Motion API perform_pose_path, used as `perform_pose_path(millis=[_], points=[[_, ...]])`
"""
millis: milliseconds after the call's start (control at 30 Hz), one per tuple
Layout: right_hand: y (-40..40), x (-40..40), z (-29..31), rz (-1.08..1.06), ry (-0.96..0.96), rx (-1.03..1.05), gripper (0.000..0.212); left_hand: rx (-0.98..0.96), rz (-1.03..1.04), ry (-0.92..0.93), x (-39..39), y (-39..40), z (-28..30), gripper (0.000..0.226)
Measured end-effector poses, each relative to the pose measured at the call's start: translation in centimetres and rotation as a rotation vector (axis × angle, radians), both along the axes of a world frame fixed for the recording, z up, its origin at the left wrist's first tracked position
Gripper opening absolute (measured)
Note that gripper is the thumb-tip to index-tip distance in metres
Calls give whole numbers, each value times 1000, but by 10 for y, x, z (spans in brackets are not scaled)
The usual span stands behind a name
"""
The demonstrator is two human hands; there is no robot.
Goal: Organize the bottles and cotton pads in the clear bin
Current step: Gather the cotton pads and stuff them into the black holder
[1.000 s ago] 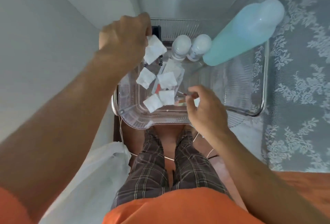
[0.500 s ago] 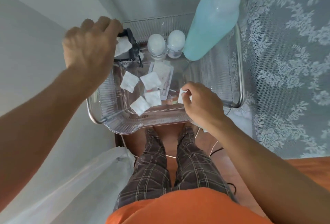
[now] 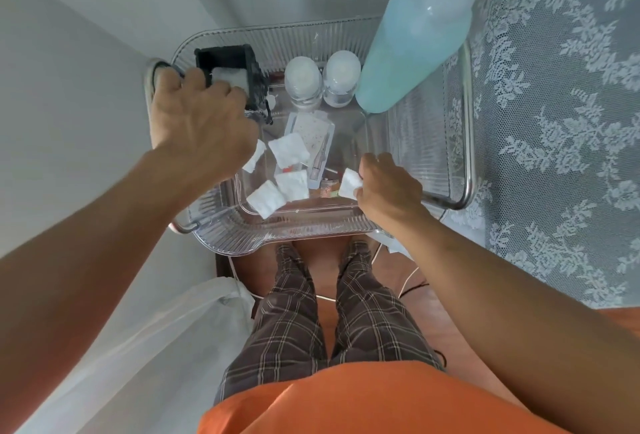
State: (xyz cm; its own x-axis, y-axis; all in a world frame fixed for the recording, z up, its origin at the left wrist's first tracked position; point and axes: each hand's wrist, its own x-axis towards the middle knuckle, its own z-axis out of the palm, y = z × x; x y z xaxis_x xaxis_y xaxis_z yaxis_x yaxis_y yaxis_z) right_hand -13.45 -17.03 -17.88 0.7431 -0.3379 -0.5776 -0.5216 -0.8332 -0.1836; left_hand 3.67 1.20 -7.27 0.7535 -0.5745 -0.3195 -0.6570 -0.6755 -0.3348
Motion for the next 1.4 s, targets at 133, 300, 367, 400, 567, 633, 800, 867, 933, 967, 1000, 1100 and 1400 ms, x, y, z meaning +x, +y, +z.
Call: perform_pose_path(millis=[133,300,367,400,567,633,800,867,933,967,1000,1100,1400], points=[[1,4,1,-5,-55,62,17,-343,96,-78,-12,5,0,31],[-1,15,39,-196,-247,442,19,-578,25,60,-52,12,-25,18],[-2,30,63,-224,-344,517,19,-468,78,162,-57,11,-50,24],[-2,39,76,-220,-391,531,19,-434,139,208,-56,10,-63,25],[12,103,131,-127,-552,543,19,-381,343,267,-50,3,-106,35],[23,129,139,-58,-570,540,22,-368,374,257,-50,0,-113,42],[51,176,124,210,-376,442,29,-327,421,307,-55,1,-129,60],[58,185,115,316,-303,387,32,-340,457,343,-56,3,-128,55],[61,191,108,386,-271,322,35,-383,478,365,-59,3,-121,50],[62,193,105,401,-276,287,36,-421,490,368,-62,3,-114,47],[62,194,104,400,-297,262,36,-464,506,373,-65,4,-107,42],[60,194,101,396,-416,215,31,-578,575,429,-78,10,-77,26],[65,184,96,457,-680,96,21,-768,644,432,-100,35,18,21]])
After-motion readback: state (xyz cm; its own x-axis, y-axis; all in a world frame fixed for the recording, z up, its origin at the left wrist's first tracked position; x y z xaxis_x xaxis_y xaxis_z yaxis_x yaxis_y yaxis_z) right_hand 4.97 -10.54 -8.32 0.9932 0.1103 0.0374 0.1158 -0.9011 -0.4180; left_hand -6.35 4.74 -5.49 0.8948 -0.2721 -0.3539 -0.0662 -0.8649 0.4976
